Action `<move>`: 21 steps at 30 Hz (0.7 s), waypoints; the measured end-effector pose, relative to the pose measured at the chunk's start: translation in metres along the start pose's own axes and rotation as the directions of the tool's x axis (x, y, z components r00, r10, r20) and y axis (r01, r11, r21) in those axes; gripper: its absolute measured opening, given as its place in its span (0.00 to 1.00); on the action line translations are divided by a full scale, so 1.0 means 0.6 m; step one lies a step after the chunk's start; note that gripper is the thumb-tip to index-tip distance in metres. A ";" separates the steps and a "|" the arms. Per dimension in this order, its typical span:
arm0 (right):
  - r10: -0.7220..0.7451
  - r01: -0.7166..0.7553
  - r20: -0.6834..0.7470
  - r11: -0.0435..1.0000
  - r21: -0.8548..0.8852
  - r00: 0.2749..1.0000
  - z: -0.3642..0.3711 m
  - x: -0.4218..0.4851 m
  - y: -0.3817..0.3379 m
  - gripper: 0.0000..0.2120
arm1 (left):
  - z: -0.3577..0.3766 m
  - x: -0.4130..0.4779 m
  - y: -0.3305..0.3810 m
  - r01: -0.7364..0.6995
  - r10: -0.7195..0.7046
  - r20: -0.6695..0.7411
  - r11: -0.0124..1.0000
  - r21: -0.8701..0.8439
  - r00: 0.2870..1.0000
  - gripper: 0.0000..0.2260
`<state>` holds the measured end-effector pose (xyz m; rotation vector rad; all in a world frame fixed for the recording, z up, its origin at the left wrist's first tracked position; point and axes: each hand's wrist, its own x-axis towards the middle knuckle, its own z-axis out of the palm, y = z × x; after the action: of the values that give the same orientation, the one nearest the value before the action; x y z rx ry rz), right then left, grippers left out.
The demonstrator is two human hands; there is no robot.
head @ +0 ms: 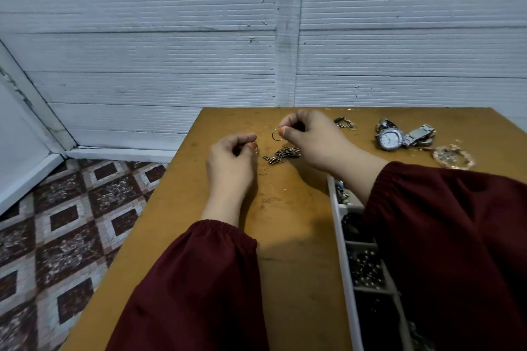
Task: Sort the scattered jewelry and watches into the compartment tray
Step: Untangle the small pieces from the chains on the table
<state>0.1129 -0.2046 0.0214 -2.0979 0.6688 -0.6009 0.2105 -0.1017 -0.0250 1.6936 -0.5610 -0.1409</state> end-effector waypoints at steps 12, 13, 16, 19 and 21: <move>0.056 -0.015 -0.185 0.976 0.218 0.981 -0.137 -0.165 0.008 0.04 | 0.023 -0.132 0.095 0.073 -0.012 0.188 0.945 -0.318 0.982 0.09; 0.068 -0.013 -0.209 0.967 0.256 0.976 -0.147 -0.179 0.012 0.06 | 0.030 -0.146 0.105 0.090 -0.021 0.198 0.933 -0.348 0.980 0.09; 0.095 0.005 -0.289 0.945 0.326 0.953 -0.176 -0.222 0.028 0.07 | 0.051 -0.186 0.130 0.131 -0.037 0.221 0.894 -0.428 0.975 0.08; 0.134 0.004 -0.361 0.933 0.359 0.923 -0.203 -0.266 0.040 0.06 | 0.068 -0.220 0.147 0.151 -0.020 0.278 0.874 -0.461 0.961 0.07; 0.186 -0.003 -0.405 0.911 0.412 0.895 -0.216 -0.295 0.047 0.05 | 0.075 -0.239 0.158 0.147 0.014 0.328 0.876 -0.460 0.944 0.07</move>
<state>-0.1061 -0.1788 0.0365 -1.5425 0.8134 -1.0749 0.0406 -0.0882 0.0251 1.2053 -0.6466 -0.5732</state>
